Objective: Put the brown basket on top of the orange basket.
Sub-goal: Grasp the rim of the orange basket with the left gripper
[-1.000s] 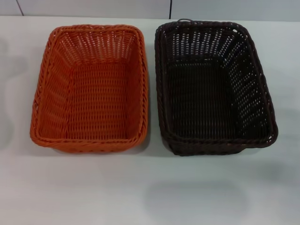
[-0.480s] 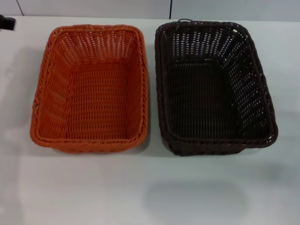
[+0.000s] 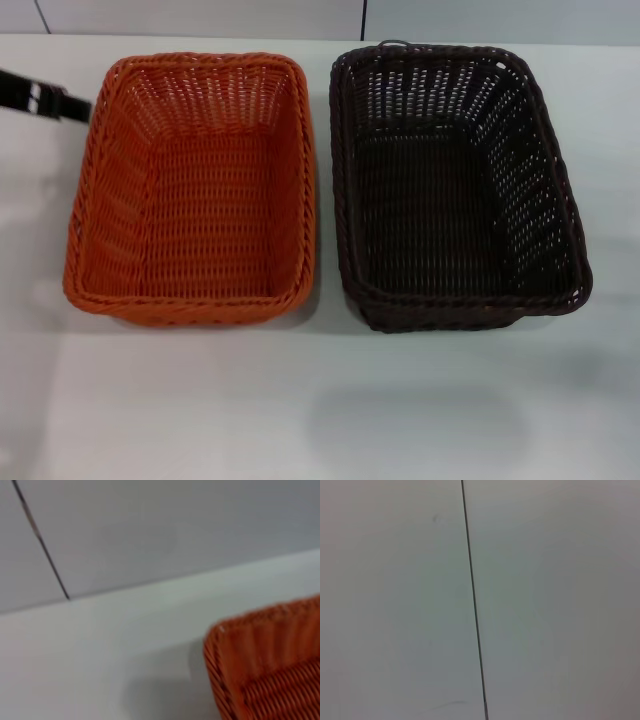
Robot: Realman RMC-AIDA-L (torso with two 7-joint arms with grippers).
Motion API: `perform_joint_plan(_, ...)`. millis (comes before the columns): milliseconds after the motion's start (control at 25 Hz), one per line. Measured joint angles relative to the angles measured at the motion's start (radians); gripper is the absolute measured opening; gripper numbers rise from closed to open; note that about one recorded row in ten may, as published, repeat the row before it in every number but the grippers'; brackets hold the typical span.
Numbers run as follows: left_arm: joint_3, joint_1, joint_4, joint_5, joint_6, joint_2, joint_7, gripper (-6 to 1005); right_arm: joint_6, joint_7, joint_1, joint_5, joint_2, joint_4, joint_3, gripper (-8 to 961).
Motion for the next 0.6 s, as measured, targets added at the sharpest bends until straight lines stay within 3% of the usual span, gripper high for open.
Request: perform_joint_plan(600, 0.042, 0.01, -0.217, -0.044, 0.104, 0.0, -0.033, 739, -0.005, 0.0, 0.0, 0.0, -0.003, 0.015, 0.008, 760)
